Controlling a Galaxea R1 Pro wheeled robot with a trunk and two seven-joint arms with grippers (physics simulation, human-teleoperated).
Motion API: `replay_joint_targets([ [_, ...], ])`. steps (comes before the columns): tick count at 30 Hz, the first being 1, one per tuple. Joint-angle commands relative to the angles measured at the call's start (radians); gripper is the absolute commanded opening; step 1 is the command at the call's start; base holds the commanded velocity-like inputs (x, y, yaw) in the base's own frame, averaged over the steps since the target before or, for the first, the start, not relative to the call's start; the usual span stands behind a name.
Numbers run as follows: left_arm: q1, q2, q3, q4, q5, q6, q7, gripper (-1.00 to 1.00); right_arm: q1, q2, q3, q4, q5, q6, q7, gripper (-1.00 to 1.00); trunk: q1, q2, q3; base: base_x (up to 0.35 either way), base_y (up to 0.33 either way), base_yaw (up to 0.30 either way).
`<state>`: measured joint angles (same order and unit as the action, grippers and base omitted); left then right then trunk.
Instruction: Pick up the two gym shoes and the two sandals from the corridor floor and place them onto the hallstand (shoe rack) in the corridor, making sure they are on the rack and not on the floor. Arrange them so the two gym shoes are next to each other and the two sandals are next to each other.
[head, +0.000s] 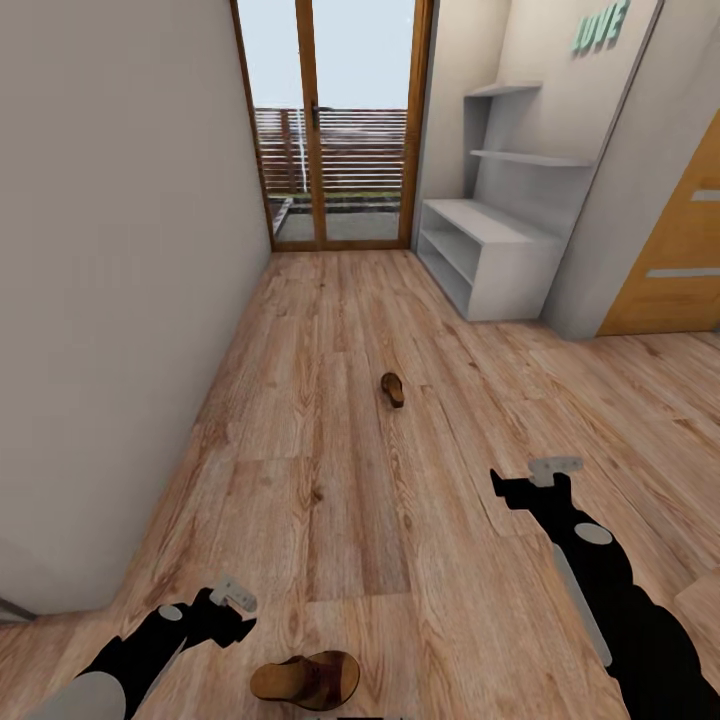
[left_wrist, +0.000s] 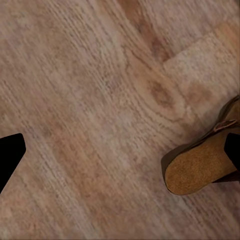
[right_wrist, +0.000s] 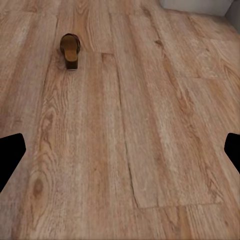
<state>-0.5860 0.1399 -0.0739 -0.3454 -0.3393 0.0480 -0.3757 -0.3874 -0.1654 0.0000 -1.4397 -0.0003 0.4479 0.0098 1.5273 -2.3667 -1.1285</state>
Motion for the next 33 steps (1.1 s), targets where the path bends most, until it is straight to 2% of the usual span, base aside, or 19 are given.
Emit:
replay_joint_targets([
  [1,0.002,0.000,-0.007,-0.003,-0.003,0.005,-0.003,1.00,-0.001,0.000,0.000,-0.006,0.000,0.008,0.002,1.00,0.000,0.000,-0.001,0.000,0.000,0.000],
  [21,0.003,-0.005,-0.004,-0.003,-0.001,0.002,-0.005,1.00,0.001,-0.001,0.001,-0.009,0.003,0.011,0.002,1.00,0.000,0.000,-0.001,0.000,0.000,0.000],
  [28,0.003,-0.005,-0.003,-0.003,-0.001,0.002,-0.006,1.00,0.001,-0.001,-0.021,-0.010,0.003,0.012,0.002,1.00,0.000,0.000,-0.001,0.000,0.000,0.000],
  [33,0.002,-0.004,-0.006,-0.003,-0.001,0.001,-0.008,1.00,0.000,0.000,-0.055,-0.009,0.002,0.012,0.002,1.00,0.000,0.000,-0.002,0.000,0.000,0.000],
])
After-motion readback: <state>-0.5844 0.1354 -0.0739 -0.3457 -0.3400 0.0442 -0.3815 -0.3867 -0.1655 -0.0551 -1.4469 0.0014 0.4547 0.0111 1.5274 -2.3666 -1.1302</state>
